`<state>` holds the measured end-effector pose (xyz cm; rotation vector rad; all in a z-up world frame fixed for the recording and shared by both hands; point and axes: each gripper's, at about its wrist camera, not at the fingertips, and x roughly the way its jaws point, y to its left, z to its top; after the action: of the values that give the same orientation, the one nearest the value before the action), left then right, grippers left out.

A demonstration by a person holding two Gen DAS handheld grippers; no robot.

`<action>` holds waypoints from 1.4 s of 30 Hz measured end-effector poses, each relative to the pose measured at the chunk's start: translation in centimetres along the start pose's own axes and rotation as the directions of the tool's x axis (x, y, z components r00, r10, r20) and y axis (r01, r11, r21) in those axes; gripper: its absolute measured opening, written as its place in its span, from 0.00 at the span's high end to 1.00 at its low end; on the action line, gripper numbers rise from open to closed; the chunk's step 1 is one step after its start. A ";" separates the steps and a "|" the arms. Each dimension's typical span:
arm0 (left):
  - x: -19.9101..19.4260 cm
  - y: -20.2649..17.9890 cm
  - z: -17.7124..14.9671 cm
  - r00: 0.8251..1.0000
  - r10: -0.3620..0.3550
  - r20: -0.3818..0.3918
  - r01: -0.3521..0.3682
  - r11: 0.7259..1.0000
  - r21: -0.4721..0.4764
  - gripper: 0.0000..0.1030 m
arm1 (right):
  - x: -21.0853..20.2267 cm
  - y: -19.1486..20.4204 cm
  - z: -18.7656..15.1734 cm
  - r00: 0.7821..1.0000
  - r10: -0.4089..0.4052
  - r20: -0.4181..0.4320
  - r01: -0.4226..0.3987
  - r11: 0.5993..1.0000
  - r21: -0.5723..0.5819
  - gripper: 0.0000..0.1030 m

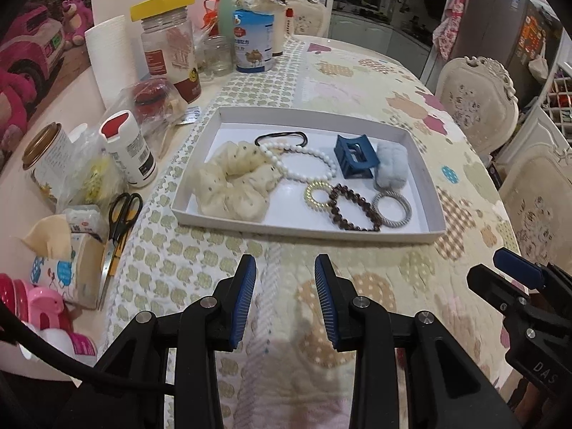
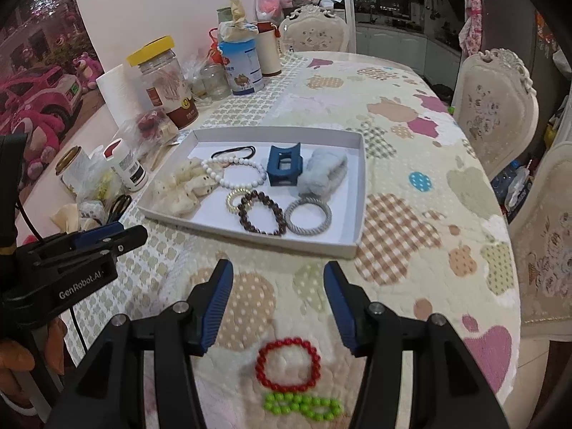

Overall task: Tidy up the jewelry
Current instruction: 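Move both open tools toward the red and green bead bracelets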

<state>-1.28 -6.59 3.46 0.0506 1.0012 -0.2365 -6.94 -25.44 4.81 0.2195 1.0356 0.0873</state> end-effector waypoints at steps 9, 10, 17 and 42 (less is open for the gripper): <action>-0.9 -1.5 -2.1 0.999 -0.049 -0.014 0.050 0.998 0.031 0.77 | -2.4 -2.5 -3.5 0.998 -0.057 -0.010 0.058 0.998 0.032 0.46; -1.0 -1.7 -2.3 0.998 -0.059 -0.019 0.060 0.998 0.036 0.77 | -2.7 -3.1 -4.2 0.998 -0.066 -0.014 0.067 0.997 0.042 0.46; 0.8 -4.1 -4.1 0.980 -0.153 -0.124 0.163 0.984 0.075 0.73 | -2.7 -5.7 -8.1 0.993 -0.092 -0.079 0.098 0.993 0.072 0.46; 5.7 -9.9 -6.1 0.952 -0.142 -0.271 0.197 0.962 0.188 0.73 | 2.5 -6.6 -12.6 0.972 -0.057 -0.228 0.070 0.996 0.052 0.58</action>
<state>-5.54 -16.34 -3.97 0.1952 1.2362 -0.5061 -16.71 -29.69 -4.96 0.2339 1.2730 0.0234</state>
